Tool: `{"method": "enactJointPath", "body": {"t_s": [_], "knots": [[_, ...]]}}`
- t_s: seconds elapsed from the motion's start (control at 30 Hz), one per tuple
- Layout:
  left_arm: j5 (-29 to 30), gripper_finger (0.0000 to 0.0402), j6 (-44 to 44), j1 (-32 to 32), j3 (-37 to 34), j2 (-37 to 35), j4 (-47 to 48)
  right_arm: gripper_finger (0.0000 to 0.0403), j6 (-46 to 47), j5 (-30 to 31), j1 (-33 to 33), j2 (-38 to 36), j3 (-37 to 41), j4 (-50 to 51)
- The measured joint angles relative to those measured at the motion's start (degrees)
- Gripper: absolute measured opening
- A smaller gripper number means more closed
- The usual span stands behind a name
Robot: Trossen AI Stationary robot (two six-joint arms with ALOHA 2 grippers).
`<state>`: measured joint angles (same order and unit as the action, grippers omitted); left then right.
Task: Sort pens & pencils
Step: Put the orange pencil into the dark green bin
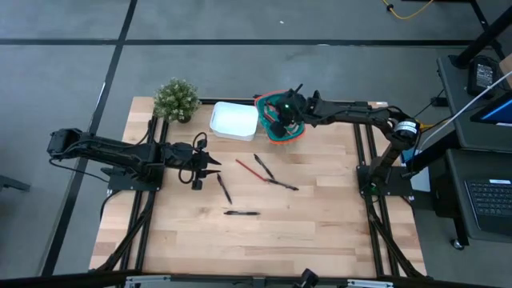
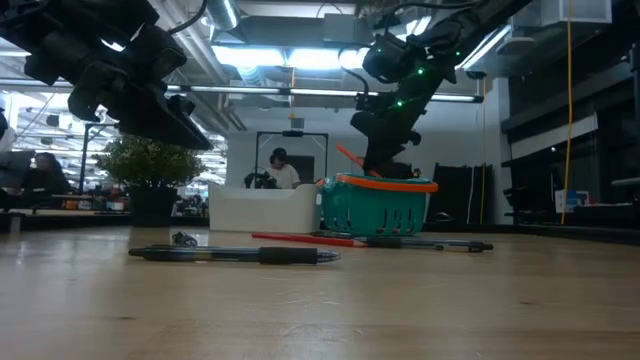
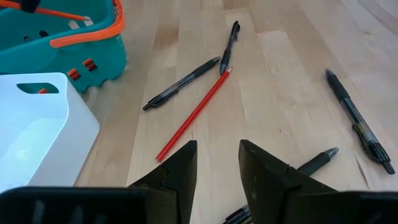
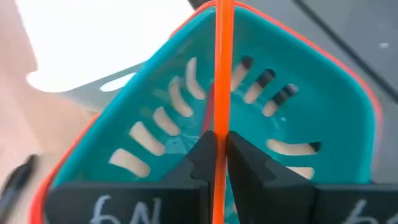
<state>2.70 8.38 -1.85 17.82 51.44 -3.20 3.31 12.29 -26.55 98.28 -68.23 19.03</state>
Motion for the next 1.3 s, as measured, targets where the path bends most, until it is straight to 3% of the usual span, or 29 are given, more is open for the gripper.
{"method": "enactJointPath", "body": {"t_s": [0.33, 0.8, 1.3], "knots": [[0.0, 0.0112, -0.57, 0.0, 0.0, 0.0, -0.05, 0.0037, 0.9, -9.24, -3.27, 0.0, -0.06, 2.75], [0.0, 0.0112, -0.63, 0.0, 0.0, 0.0, -0.66, 0.0037, -0.44, -13.73, -5.65, 0.04, -9.23, 16.05], [0.0, 0.0112, -0.35, 0.0, 0.02, 0.0, -3.85, 0.0037, -2.3, -15.49, -6.79, 4.97, -10.38, 19.41]]}}
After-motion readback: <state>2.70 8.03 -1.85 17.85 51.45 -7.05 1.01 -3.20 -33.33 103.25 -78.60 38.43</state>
